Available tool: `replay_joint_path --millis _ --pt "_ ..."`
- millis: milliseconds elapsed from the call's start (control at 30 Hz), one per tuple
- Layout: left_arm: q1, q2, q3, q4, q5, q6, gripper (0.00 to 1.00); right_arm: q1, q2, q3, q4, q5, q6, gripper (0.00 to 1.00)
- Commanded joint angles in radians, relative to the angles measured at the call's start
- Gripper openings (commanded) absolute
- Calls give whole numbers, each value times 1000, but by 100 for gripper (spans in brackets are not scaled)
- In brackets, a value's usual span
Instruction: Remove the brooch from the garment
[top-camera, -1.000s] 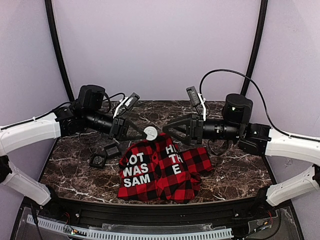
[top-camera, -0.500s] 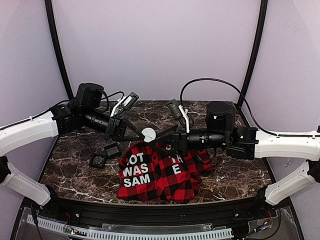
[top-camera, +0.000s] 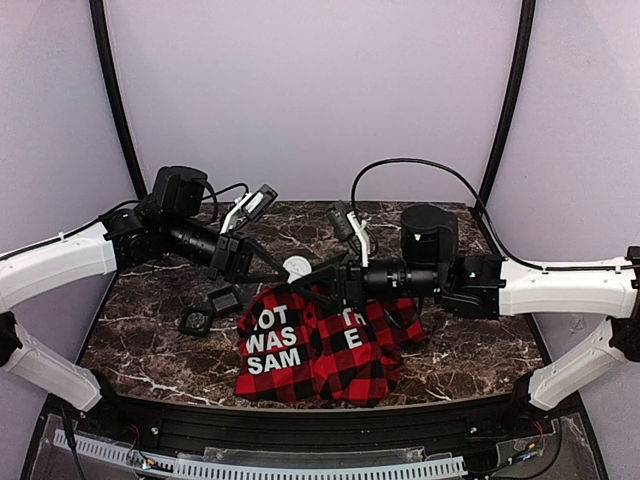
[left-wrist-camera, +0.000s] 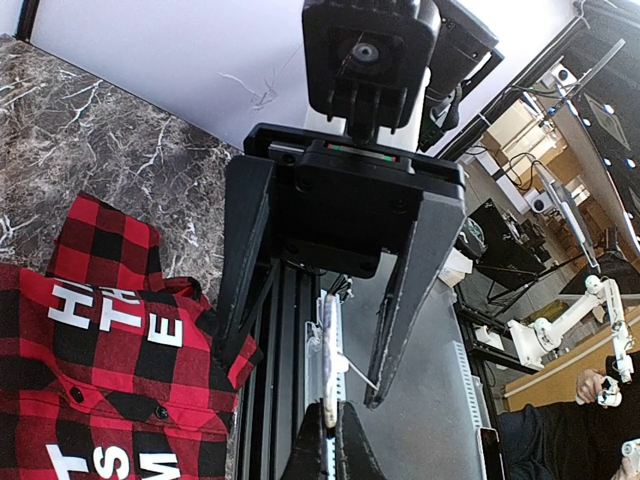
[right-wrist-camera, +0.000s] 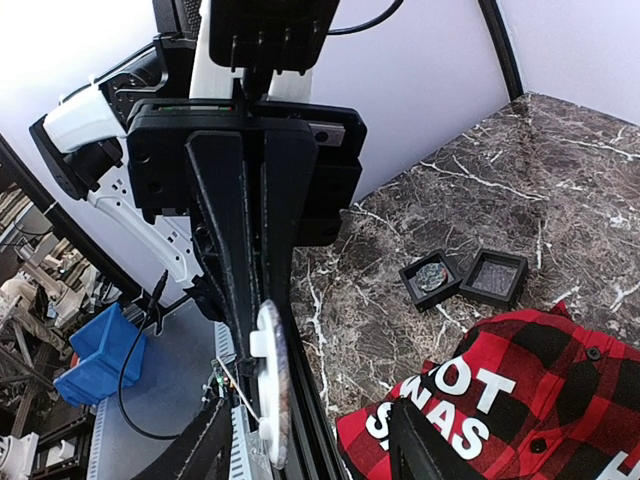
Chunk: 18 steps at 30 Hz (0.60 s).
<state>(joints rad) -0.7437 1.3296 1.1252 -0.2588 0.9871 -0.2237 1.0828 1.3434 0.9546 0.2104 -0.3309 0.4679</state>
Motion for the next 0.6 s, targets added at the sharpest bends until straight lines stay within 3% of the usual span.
replay_joint_path --millis 0,567 --pt "5 0 18 -11 15 12 1 9 14 29 54 19 0 51" --pt "4 4 15 -4 32 11 1 9 21 34 72 36 19 38"
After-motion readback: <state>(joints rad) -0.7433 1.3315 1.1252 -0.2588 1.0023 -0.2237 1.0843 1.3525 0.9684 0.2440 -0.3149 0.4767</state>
